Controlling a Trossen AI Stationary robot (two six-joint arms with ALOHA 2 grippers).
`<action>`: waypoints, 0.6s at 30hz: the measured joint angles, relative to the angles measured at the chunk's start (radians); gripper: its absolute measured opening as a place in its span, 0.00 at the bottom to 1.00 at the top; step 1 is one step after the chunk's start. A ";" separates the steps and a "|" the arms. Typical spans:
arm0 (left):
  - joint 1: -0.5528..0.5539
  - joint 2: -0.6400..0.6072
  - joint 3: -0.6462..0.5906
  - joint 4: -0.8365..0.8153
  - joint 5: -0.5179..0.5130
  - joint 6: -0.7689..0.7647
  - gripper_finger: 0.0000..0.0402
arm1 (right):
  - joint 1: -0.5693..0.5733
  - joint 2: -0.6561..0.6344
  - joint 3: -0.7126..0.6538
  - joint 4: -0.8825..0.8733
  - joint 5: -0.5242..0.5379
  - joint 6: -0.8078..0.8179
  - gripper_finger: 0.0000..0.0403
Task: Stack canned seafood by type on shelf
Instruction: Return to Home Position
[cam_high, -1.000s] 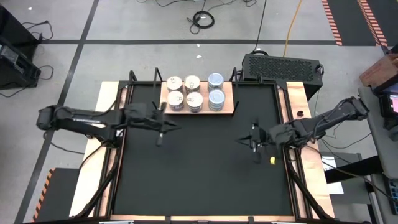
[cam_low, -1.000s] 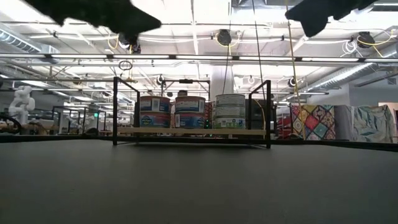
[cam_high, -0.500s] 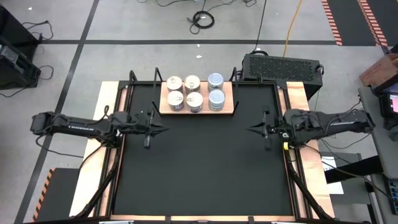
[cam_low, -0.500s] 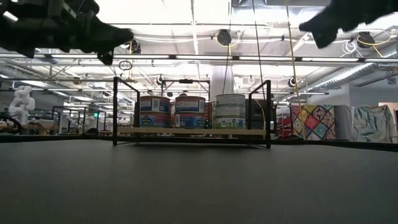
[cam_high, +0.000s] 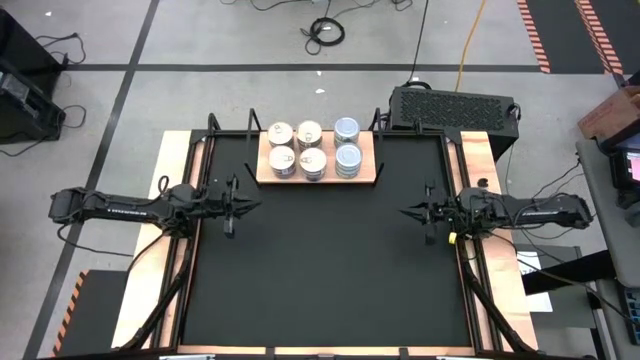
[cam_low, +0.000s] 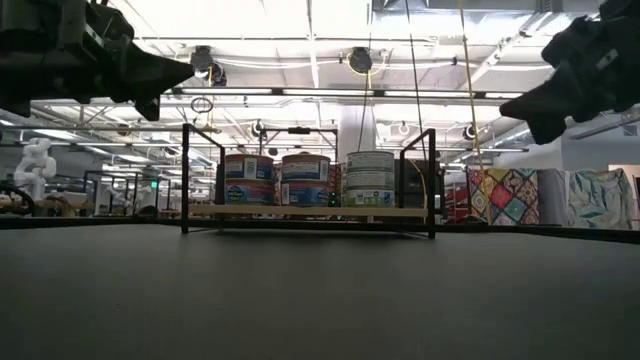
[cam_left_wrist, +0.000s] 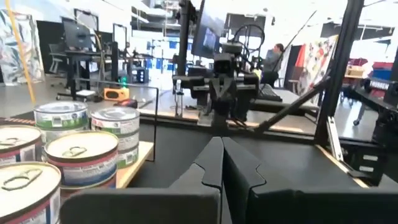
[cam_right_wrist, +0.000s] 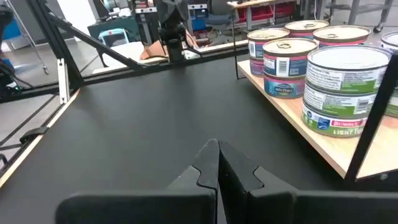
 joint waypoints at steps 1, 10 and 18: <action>0.005 -0.002 0.000 0.001 0.000 0.000 0.01 | 0.000 -0.026 -0.002 -0.024 0.001 -0.004 0.00; 0.065 -0.050 0.000 -0.042 0.052 -0.027 0.01 | 0.000 -0.206 0.000 -0.131 0.010 -0.019 0.00; 0.102 -0.080 0.000 -0.118 0.053 -0.034 0.01 | 0.000 -0.201 -0.049 -0.118 0.093 -0.020 0.00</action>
